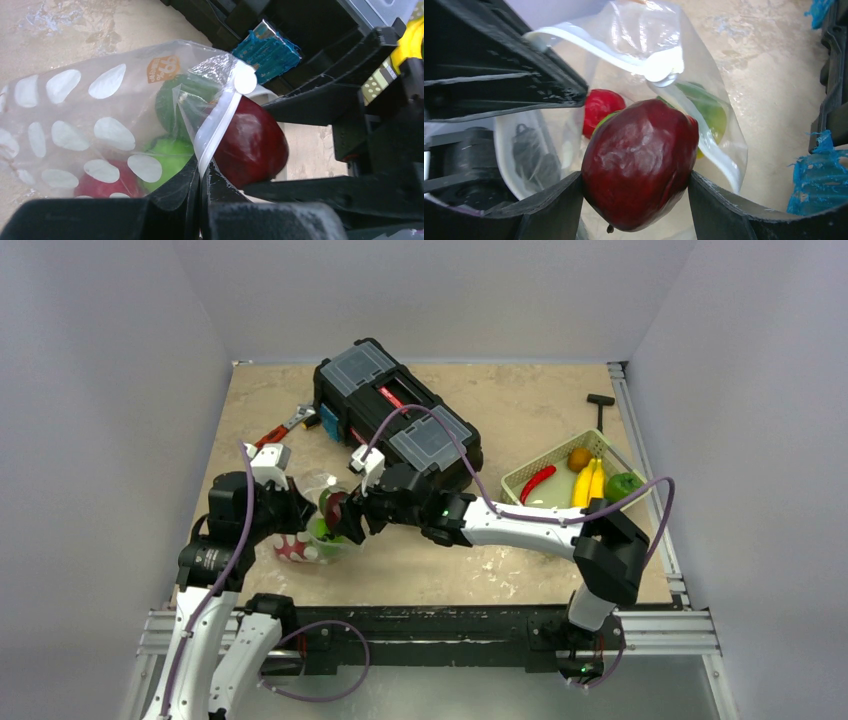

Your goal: Place the food in the zip-top bag and seal the zipper

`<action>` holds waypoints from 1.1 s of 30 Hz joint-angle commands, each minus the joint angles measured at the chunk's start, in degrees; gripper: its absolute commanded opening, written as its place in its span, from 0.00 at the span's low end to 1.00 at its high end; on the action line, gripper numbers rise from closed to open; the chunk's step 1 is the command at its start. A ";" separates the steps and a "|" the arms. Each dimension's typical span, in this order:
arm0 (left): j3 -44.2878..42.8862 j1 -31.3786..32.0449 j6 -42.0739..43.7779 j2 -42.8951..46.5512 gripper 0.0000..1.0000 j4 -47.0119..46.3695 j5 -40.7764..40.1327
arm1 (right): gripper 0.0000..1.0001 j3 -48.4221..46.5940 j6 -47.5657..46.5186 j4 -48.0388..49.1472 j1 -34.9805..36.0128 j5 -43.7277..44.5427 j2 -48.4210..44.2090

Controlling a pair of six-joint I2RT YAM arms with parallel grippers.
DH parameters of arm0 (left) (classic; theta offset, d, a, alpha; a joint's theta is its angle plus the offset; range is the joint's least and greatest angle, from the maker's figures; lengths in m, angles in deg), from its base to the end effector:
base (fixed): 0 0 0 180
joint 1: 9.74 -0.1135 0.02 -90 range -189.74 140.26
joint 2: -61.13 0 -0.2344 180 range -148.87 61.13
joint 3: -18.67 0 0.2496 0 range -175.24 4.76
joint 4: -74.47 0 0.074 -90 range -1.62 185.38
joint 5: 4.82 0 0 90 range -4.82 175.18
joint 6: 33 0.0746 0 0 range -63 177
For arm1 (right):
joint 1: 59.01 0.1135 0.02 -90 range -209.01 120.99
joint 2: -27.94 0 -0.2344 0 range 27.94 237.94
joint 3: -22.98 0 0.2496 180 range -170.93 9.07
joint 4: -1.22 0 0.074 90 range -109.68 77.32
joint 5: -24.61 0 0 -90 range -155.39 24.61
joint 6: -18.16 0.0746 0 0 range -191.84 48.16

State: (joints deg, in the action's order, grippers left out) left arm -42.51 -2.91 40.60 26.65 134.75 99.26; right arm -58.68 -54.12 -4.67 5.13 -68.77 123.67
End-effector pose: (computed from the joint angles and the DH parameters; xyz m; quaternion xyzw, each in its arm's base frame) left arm 0.1683 -0.0384 0.2774 -0.0152 0.8764 -0.2002 0.4378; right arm 0.1814 0.3844 0.2354 -0.3382 0.7457 0.3940 0.4175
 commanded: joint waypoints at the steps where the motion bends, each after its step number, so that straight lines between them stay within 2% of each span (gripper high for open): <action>1: -0.81 0.11 0.01 0.48 0.00 -2.01 1.14 | 0.00 -4.38 -1.33 -0.36 0.29 3.35 1.31; 9: -0.81 0.11 0.06 0.21 0.00 -2.01 1.41 | 0.03 -8.87 -4.85 -1.85 2.57 3.16 4.05; 25: -0.90 0.16 0.02 0.03 0.00 -1.94 1.04 | 0.05 3.53 -5.09 -1.26 2.91 8.55 -3.87; 33: -0.65 0.10 0.14 -0.49 0.00 -2.55 2.64 | 0.05 -3.93 -7.26 0.73 2.92 7.16 3.90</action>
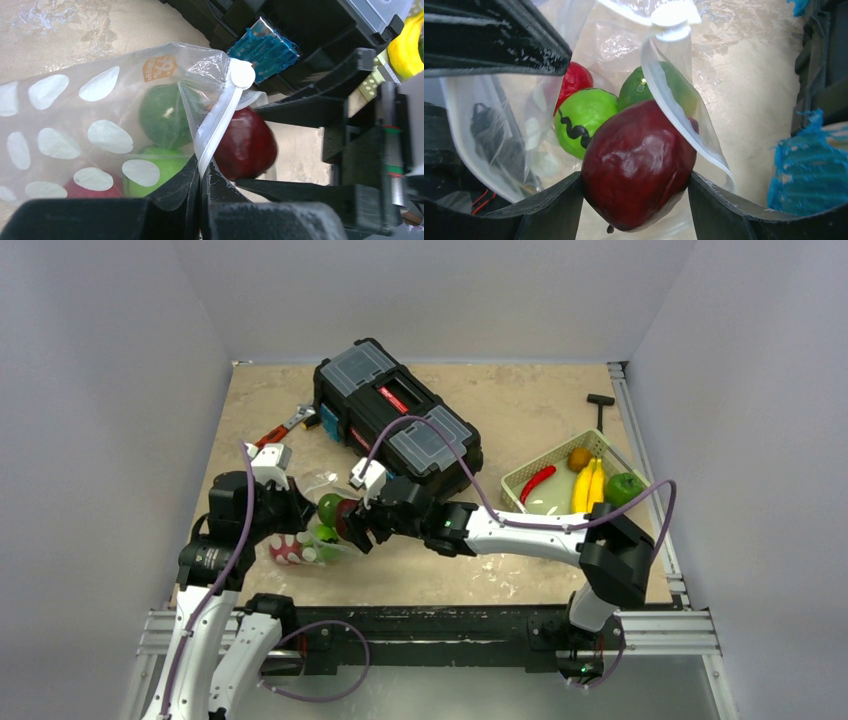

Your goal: Place the food in the zip-top bag and seal the zipper

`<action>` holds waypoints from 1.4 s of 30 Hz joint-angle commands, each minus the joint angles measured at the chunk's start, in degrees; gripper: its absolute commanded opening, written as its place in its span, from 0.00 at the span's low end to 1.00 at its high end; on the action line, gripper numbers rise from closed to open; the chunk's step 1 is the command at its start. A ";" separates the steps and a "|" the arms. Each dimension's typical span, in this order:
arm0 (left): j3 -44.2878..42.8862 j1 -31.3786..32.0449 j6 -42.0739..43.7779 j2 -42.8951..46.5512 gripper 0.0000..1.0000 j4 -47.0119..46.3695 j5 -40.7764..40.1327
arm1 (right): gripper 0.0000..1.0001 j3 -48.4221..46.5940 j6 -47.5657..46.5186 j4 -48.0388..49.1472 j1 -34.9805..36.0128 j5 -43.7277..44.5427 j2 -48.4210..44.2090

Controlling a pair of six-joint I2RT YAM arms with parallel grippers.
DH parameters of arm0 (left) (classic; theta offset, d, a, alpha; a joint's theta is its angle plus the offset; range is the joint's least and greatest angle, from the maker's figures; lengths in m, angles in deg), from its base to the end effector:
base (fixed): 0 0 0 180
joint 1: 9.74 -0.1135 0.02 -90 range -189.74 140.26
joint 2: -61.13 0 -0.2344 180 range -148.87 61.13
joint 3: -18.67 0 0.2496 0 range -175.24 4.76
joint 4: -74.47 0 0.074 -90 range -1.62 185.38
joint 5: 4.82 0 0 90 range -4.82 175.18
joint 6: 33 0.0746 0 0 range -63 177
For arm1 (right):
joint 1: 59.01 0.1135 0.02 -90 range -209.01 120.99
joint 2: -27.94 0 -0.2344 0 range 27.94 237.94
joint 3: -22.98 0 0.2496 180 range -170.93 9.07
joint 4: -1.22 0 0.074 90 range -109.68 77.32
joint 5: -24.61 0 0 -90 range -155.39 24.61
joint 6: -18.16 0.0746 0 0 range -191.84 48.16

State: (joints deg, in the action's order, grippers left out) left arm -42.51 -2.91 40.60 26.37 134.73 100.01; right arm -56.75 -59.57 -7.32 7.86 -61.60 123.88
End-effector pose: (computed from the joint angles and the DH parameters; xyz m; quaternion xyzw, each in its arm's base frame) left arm 0.1688 -0.0395 0.2768 -0.0124 0.8769 -0.2055 0.4343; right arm 0.1690 0.3831 0.2148 -0.3702 0.7562 0.3218 0.4331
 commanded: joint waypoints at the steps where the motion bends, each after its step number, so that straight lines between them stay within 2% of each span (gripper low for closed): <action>1: -0.64 0.15 0.22 -0.22 0.00 -2.57 2.17 | 0.05 -7.17 -2.00 3.64 0.19 -0.64 4.51; 6: -0.37 0.20 0.30 -0.45 0.00 -3.10 3.53 | 0.06 -12.88 -2.42 5.69 0.23 -5.10 7.49; 10: -0.37 0.20 0.33 -0.57 0.00 -3.15 3.62 | 0.14 -14.28 -4.15 8.06 0.44 -5.97 7.49; 13: -0.37 0.20 0.32 -0.28 0.00 -3.19 3.62 | 0.27 -12.59 -4.35 11.00 0.47 -4.37 7.27; 14: -0.37 0.20 0.36 -0.08 0.00 -3.19 3.58 | 0.29 -12.17 -4.35 11.50 0.45 -4.33 7.48; 22: -0.51 0.16 0.15 0.79 0.00 -2.97 1.50 | 0.29 -9.98 -4.35 10.08 0.45 -3.00 6.62; 23: -0.47 0.20 0.10 0.83 0.00 -2.88 1.17 | 0.71 -9.56 -3.88 9.72 0.45 -2.67 6.09; 24: -0.54 0.20 0.06 0.95 0.00 -2.78 0.86 | 0.79 -9.20 -3.81 9.36 0.45 -2.32 5.62; 28: -0.69 0.21 -0.03 1.48 0.00 -2.57 -0.26 | 0.88 -7.96 -3.77 7.08 0.42 -0.52 3.65; 32: -0.64 0.20 -0.18 1.96 0.00 -2.38 -1.34 | 0.92 -6.23 -3.45 6.06 0.45 0.67 0.81; 42: -0.81 0.20 -0.54 2.30 0.00 -1.77 -3.24 | 0.90 -0.13 -1.27 3.91 0.47 4.48 -8.73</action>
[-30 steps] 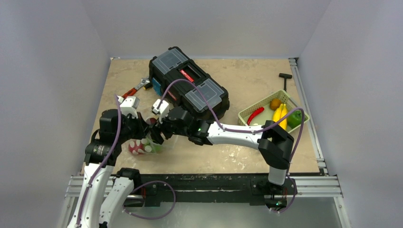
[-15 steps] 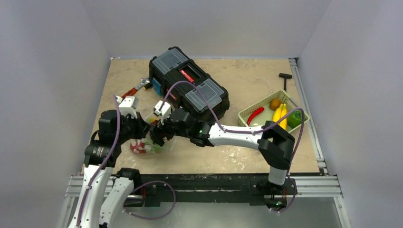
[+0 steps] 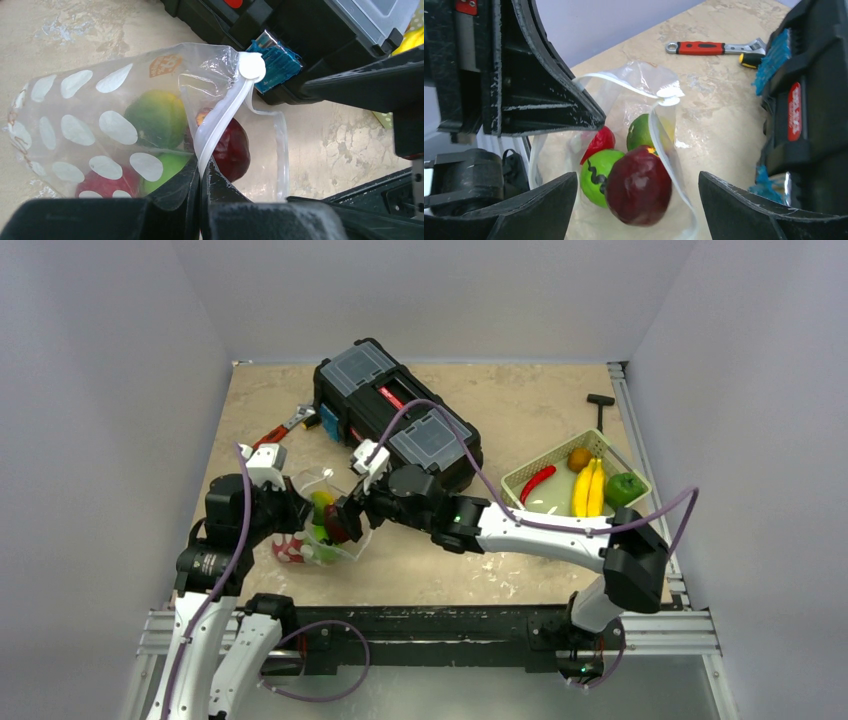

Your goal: Place the food in the zip-top bag and seal the zipper

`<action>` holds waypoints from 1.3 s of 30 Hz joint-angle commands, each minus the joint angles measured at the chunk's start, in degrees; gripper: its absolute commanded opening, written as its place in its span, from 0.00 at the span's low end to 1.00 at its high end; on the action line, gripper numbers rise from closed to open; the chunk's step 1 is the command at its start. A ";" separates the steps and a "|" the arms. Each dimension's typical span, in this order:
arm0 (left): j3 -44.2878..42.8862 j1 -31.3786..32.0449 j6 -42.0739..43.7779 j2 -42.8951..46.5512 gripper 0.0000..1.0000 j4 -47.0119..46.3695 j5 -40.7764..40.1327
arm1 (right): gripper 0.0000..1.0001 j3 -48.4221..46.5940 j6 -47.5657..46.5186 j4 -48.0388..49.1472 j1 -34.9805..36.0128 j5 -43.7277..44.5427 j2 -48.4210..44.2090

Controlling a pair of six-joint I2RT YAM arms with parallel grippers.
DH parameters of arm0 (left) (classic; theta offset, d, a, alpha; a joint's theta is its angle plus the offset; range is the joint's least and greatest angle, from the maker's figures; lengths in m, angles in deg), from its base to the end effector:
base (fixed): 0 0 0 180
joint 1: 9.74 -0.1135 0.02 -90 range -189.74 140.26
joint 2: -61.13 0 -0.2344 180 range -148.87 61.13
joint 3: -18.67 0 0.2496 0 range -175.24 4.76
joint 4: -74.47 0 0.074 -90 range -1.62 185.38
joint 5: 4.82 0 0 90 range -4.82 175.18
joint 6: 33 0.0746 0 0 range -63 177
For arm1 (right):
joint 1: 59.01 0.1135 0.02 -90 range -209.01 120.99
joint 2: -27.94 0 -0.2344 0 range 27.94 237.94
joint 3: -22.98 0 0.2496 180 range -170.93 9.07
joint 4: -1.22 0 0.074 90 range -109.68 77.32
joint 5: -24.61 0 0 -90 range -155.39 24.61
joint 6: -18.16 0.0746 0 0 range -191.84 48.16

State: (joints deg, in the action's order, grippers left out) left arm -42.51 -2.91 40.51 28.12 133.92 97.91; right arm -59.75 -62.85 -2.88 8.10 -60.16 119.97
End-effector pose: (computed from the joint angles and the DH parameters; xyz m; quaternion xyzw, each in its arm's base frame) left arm 0.1658 -0.0364 0.2828 -0.0188 0.8677 -0.1931 0.4577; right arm 0.1692 0.3832 0.2731 -0.3561 0.6990 0.3534 0.5096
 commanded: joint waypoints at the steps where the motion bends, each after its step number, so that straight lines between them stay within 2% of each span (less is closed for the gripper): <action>1: -0.74 0.20 -0.47 0.69 0.00 -0.98 -1.40 | 0.89 3.56 3.26 -1.14 0.20 4.20 -5.78; 7: -0.82 0.20 -0.56 0.87 0.00 -0.89 -1.73 | 0.83 8.35 15.64 -4.74 0.21 7.85 -9.28; 9: -0.68 0.20 -0.61 1.02 0.00 -1.05 -1.87 | 0.82 8.36 24.39 -7.60 0.20 8.92 -8.61; 11: -0.76 0.20 -0.65 0.74 0.00 -1.06 -1.84 | 0.75 8.46 30.46 -8.71 0.19 7.51 -7.29; 13: -0.92 0.20 -0.56 0.59 0.00 -0.82 -1.68 | 0.67 8.77 32.70 -7.45 0.21 6.11 -5.42; 20: -0.81 0.20 -0.49 0.56 0.00 -0.93 -1.32 | 0.52 5.33 33.74 -7.61 0.21 5.99 1.03; 22: -0.73 0.20 -0.47 0.83 0.00 -1.04 -1.39 | 0.39 4.43 33.09 -7.61 0.21 5.81 2.01; 27: -0.88 0.20 -0.53 1.76 0.00 -0.90 -1.91 | 0.01 2.20 27.26 -7.03 0.24 5.66 -0.10; 33: -0.89 0.20 -1.36 8.10 0.00 -0.43 -9.43 | 0.00 3.69 22.41 0.05 0.30 1.82 -7.10; 39: 0.01 0.20 -2.31 12.66 0.00 -1.01 -12.53 | 0.00 2.16 22.55 0.73 0.32 -2.46 -4.92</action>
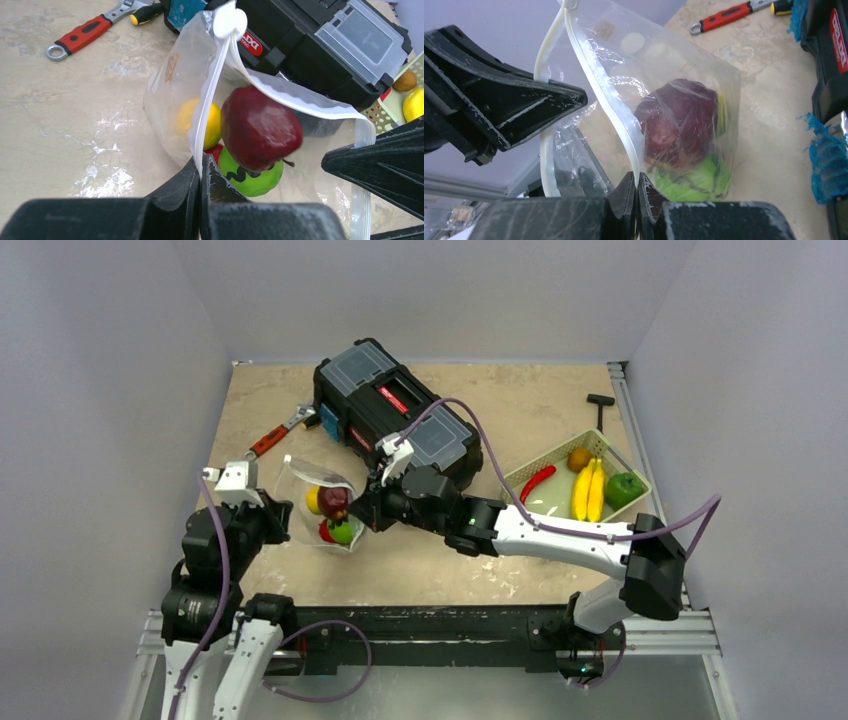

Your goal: Place the food in the zip-top bag and seal the zipper

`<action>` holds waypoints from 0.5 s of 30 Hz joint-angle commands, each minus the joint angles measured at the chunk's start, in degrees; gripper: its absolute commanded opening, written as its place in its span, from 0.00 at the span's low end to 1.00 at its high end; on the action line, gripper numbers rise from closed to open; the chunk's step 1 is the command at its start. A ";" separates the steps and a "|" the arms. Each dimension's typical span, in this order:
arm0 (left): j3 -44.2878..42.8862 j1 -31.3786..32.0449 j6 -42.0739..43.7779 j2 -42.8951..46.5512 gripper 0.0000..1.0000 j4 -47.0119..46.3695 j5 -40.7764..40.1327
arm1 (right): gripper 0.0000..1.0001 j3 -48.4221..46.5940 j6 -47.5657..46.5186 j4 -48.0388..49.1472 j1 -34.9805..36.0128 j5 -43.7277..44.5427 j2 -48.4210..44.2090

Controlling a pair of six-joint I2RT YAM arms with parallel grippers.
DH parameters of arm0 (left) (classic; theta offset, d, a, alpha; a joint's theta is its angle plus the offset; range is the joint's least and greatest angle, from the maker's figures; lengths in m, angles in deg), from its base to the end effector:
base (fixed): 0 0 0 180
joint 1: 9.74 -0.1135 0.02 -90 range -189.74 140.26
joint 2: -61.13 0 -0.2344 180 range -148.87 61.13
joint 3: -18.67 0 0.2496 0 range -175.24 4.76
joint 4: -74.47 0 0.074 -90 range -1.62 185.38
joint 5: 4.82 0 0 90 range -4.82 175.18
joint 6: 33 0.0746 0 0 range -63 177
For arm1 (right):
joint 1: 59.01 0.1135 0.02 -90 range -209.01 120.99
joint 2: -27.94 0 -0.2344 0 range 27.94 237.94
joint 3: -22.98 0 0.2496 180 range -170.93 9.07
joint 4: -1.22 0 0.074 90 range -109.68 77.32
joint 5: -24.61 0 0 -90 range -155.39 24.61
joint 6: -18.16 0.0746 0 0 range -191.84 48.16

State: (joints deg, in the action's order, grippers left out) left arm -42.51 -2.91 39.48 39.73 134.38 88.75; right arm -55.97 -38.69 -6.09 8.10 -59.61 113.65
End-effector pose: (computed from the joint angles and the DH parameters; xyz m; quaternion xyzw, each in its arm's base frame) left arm 0.1315 -0.0204 0.3076 -0.0586 0.8175 -0.1457 0.5541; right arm 0.1602 0.3601 0.2818 -0.2003 0.7621 0.4461 0.4244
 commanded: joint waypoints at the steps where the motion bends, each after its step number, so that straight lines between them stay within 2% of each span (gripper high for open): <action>1: 0.35 0.20 -1.29 0.54 0.00 -1.91 -3.33 | 0.00 -1.70 -1.47 3.93 0.30 -2.97 1.99; 7: -2.46 0.20 -0.78 -9.15 0.00 1.28 -0.75 | 0.00 -4.59 -2.46 0.70 0.28 -1.43 3.33; 15: 0.68 0.15 -1.03 -0.44 0.00 -2.64 -1.41 | 0.00 -5.33 -5.40 0.44 0.30 -0.40 0.47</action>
State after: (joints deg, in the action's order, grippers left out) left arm -41.98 -2.91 39.00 35.38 134.99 87.48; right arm -58.44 -41.93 -7.03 8.10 -61.45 117.48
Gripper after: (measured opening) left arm 0.003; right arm 0.003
